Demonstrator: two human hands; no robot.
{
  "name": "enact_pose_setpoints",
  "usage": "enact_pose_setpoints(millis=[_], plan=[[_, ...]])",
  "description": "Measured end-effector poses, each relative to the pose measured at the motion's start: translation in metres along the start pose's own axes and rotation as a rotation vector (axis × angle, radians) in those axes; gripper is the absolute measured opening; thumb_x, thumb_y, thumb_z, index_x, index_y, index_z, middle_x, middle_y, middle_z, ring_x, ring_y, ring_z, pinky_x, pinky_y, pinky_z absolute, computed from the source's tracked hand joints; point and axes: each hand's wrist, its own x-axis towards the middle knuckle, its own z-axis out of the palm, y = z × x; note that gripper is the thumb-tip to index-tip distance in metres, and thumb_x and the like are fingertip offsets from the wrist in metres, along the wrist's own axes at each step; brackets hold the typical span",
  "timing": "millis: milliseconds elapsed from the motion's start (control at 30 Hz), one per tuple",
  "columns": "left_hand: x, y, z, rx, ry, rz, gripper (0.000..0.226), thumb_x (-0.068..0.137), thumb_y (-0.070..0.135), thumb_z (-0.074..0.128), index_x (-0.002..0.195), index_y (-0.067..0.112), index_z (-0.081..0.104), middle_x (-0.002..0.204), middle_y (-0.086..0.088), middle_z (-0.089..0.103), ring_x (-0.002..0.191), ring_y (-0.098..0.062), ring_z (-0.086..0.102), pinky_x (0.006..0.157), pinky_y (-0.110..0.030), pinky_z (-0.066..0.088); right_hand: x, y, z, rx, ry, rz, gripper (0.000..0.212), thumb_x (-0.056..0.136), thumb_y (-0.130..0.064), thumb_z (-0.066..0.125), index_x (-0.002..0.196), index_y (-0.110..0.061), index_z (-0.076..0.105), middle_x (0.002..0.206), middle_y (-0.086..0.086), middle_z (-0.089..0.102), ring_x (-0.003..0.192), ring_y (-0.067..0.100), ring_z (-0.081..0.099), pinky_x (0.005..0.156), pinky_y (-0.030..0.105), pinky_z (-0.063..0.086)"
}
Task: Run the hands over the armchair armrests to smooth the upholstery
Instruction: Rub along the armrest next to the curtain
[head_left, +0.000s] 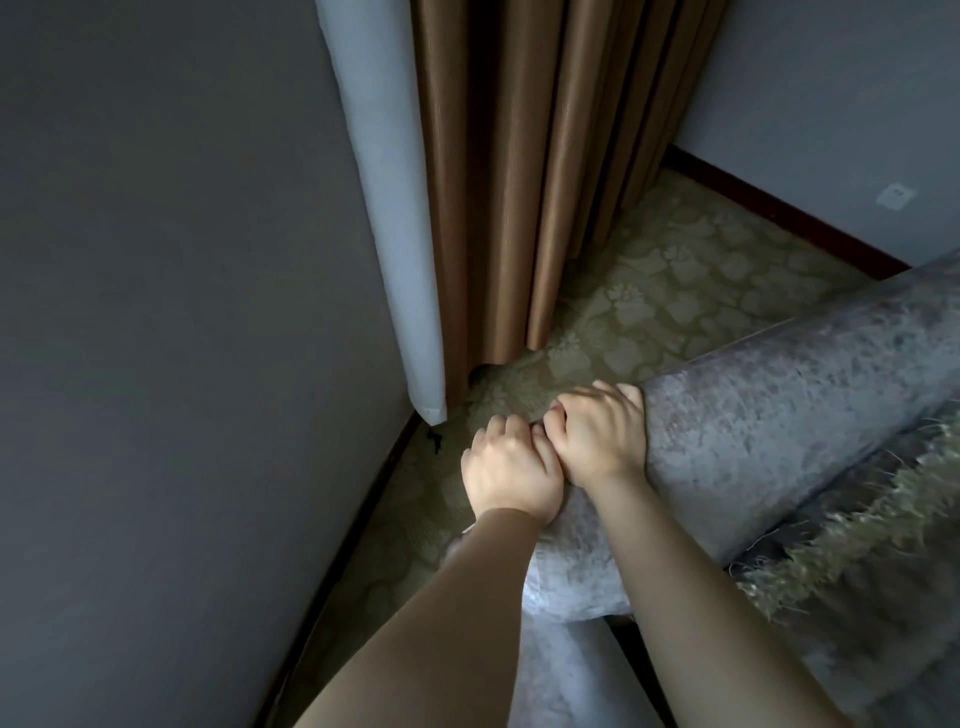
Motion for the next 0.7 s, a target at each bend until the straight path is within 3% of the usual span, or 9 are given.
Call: enact_pose_setpoints(millis=[267, 467, 700], plan=[[-0.006, 0.003, 0.002, -0.009, 0.039, -0.055, 0.033, 0.088, 0.033, 0.028, 0.071, 0.012, 0.047, 0.083, -0.008, 0.058, 0.078, -0.030, 0.055, 0.060, -0.033, 0.033, -0.003, 0.005, -0.001, 0.023, -0.039, -0.036, 0.042, 0.080, -0.034, 0.033, 0.063, -0.013, 0.066, 0.070, 0.004, 0.068, 0.081, 0.024, 0.059, 0.082, 0.037, 0.031], [-0.045, 0.025, -0.004, -0.020, 0.001, -0.161, 0.026, 0.093, 0.028, 0.035, 0.073, 0.012, 0.042, 0.091, -0.011, 0.056, 0.084, -0.032, 0.052, 0.066, -0.036, 0.035, -0.034, 0.021, -0.023, -0.030, -0.183, -0.155, 0.041, 0.093, -0.034, 0.030, 0.092, -0.017, 0.067, 0.099, 0.003, 0.067, 0.102, 0.023, 0.054, 0.089, 0.037, 0.029], [-0.100, 0.005, -0.016, -0.003, 0.013, -0.142, 0.026, 0.095, 0.030, 0.033, 0.077, 0.014, 0.043, 0.086, -0.005, 0.052, 0.082, -0.028, 0.052, 0.066, -0.036, 0.035, -0.086, 0.006, -0.029, -0.032, -0.202, -0.177, 0.038, 0.091, -0.032, 0.031, 0.088, -0.016, 0.066, 0.098, 0.002, 0.066, 0.100, 0.022, 0.053, 0.090, 0.036, 0.027]])
